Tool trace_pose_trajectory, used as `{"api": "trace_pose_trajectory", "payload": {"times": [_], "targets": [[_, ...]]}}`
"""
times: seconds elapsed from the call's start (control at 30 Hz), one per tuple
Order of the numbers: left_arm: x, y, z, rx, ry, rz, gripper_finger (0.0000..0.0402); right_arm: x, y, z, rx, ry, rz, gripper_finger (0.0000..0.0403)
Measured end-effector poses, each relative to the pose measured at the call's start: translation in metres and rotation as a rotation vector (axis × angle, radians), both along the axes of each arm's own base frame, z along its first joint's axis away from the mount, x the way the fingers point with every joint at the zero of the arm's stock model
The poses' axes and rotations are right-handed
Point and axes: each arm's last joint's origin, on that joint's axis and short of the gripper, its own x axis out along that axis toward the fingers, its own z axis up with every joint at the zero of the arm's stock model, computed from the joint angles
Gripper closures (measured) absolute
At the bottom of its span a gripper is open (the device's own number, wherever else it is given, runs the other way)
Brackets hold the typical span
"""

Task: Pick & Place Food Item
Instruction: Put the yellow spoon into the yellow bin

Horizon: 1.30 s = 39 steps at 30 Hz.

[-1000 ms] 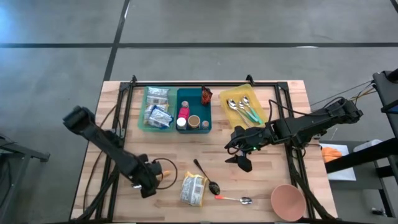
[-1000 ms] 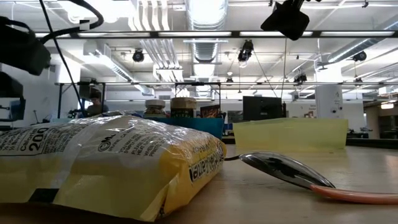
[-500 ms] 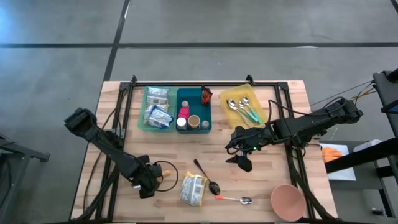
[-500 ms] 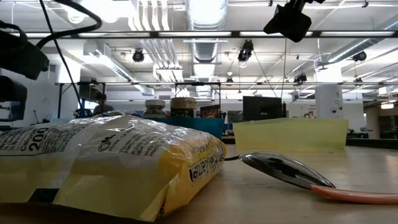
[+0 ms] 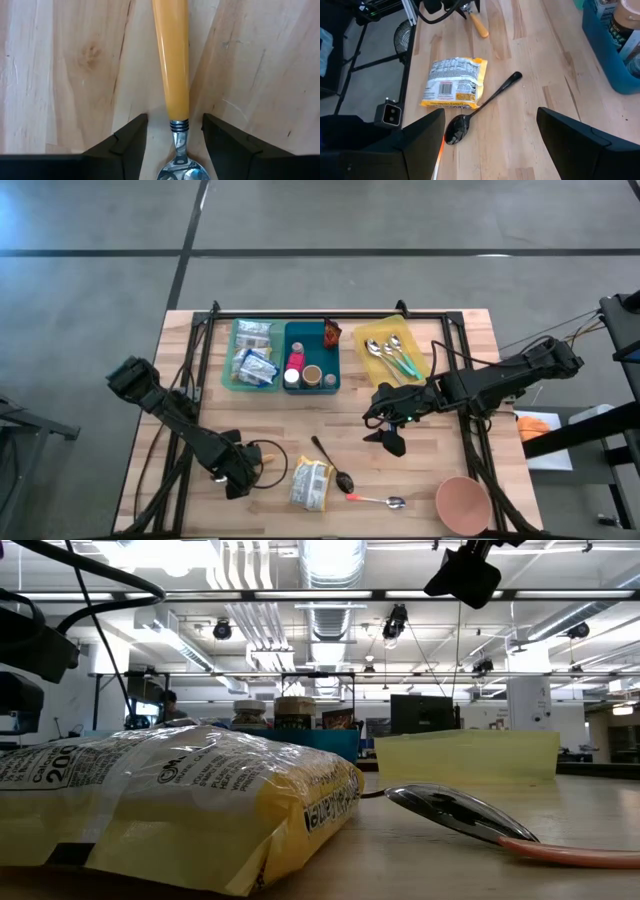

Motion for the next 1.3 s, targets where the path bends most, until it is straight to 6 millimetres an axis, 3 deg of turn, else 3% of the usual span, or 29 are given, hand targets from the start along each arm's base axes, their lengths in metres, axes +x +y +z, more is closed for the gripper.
{"api": "trace_pose_trajectory", "payload": {"times": [0.13,0.4,0.8,0.93,1.17,1.3], "targets": [[0.0,0.0,0.0,0.001,0.001,0.003,0.0247,0.0,0.0,0.0,0.0,0.001,0.0,0.0092],[0.0,-0.002,0.0,-0.053,0.036,0.038,0.0374,0.0,0.0,-0.001,0.0,0.003,0.0,0.0092],[0.014,-0.011,0.021,-0.081,-0.008,0.151,0.0374,0.0,-0.001,-0.001,0.016,0.007,-0.034,0.0092],[0.024,-0.015,0.038,-0.027,-0.097,0.2,0.0374,0.001,-0.001,0.0,0.067,0.002,-0.088,0.0092],[0.056,-0.01,0.078,0.109,-0.402,0.391,0.0374,0.004,-0.001,0.004,0.127,-0.039,-0.178,0.0092],[0.078,-0.001,0.099,0.109,-0.508,0.378,0.0374,0.005,0.001,0.008,0.061,-0.077,-0.098,0.0092]]}}
